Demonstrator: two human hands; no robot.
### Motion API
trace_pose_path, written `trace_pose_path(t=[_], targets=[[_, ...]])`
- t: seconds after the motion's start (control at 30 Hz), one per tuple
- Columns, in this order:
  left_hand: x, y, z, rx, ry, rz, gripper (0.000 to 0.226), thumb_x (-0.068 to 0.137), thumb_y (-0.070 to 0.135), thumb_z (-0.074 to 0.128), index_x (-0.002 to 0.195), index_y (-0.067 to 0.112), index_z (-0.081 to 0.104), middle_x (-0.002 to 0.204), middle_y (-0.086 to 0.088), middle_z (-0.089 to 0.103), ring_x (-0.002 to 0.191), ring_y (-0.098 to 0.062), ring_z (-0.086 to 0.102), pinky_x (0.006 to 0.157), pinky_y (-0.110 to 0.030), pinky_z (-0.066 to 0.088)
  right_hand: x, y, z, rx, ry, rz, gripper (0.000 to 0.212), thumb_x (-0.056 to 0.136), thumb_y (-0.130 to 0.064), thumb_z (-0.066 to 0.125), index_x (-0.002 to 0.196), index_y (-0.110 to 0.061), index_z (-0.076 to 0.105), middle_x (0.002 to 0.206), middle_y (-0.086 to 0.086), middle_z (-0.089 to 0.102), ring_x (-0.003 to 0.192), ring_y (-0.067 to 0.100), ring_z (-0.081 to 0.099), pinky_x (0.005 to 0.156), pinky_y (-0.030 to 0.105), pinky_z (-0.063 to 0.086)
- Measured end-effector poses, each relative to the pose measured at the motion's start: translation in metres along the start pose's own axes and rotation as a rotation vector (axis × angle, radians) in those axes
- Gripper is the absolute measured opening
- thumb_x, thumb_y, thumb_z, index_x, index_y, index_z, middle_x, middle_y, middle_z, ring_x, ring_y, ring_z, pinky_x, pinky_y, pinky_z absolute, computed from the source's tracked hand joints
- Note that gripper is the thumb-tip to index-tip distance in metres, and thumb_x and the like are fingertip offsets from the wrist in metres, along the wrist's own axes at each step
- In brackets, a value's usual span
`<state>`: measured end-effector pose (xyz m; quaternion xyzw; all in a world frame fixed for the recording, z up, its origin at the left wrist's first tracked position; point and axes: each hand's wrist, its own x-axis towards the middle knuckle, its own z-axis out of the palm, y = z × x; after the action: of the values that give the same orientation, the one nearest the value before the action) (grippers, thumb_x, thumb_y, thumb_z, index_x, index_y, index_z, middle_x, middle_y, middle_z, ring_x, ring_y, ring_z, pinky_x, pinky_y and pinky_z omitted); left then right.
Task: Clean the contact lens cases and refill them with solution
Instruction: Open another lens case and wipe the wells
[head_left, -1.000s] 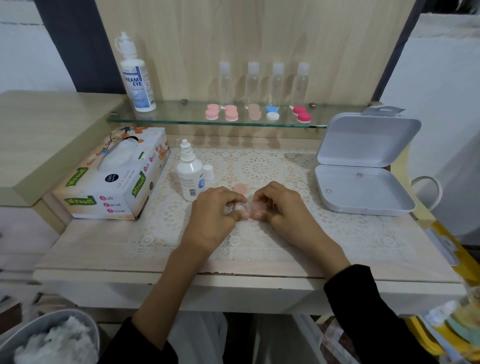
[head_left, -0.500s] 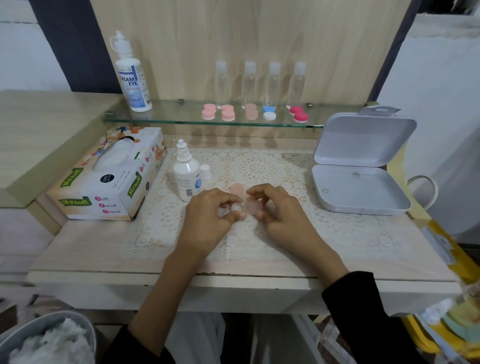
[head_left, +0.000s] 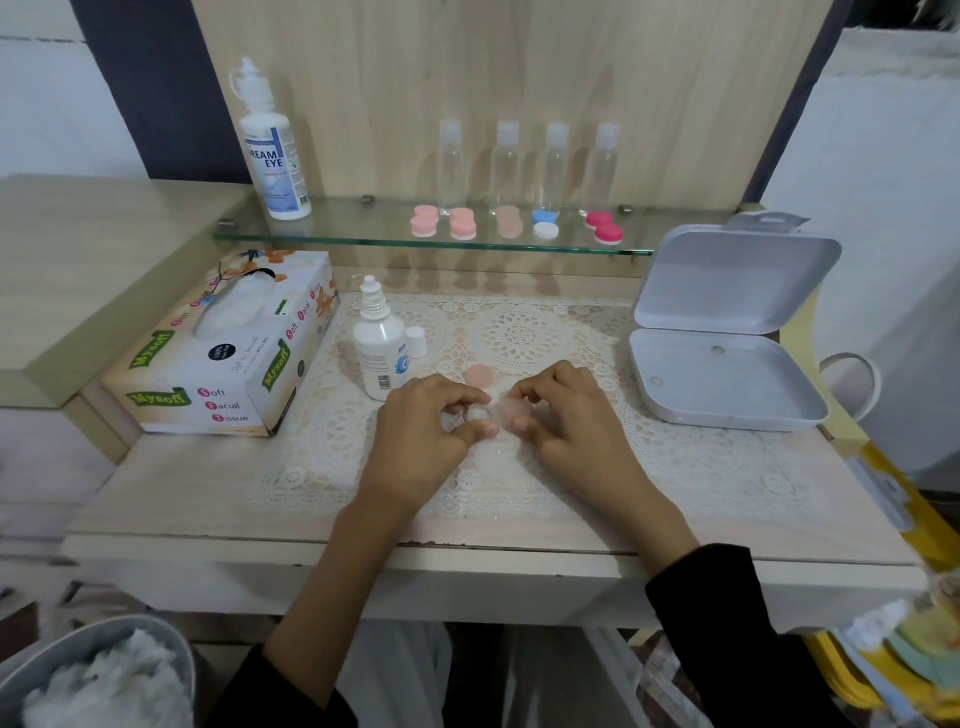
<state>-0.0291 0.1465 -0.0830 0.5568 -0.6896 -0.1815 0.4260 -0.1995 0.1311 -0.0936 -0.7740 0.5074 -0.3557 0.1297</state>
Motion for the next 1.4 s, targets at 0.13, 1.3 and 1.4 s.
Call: trace_pose_path(t=[0.13,1.3,1.4], targets=[[0.0003,-0.0001,0.0002,0.004,0.003,-0.002,0.029,0.067,0.022,0.084,0.094,0.02,0.075,0.086,0.005,0.068,0.08,-0.009,0.06,0.08,-0.029,0.05,0.0011,-0.0012,0.0001,0.041,-0.006,0.006,0.024,0.084,-0.018,0.064,0.108,-0.019,0.07,0.092,-0.016,0.045,0.095,0.011,0.042,0.089,0.039,0.039],[-0.0008,0.0016,0.0004,0.006,0.004,0.011,0.03,0.068,0.021,0.083,0.096,0.017,0.075,0.087,0.002,0.068,0.082,-0.012,0.061,0.081,-0.034,0.051,-0.0024,-0.0034,-0.0021,-0.096,0.007,-0.033,0.046,0.076,-0.048,0.042,0.107,-0.024,0.067,0.097,-0.015,0.05,0.092,0.006,0.039,0.08,0.029,0.029],[-0.0008,0.0017,0.0004,0.006,0.005,0.008,0.03,0.068,0.022,0.083,0.096,0.018,0.075,0.087,0.002,0.068,0.081,-0.012,0.061,0.081,-0.034,0.051,-0.0037,-0.0043,-0.0024,-0.082,0.005,-0.044,0.05,0.077,-0.046,0.039,0.111,-0.024,0.068,0.098,-0.013,0.053,0.093,0.008,0.042,0.079,0.03,0.029]])
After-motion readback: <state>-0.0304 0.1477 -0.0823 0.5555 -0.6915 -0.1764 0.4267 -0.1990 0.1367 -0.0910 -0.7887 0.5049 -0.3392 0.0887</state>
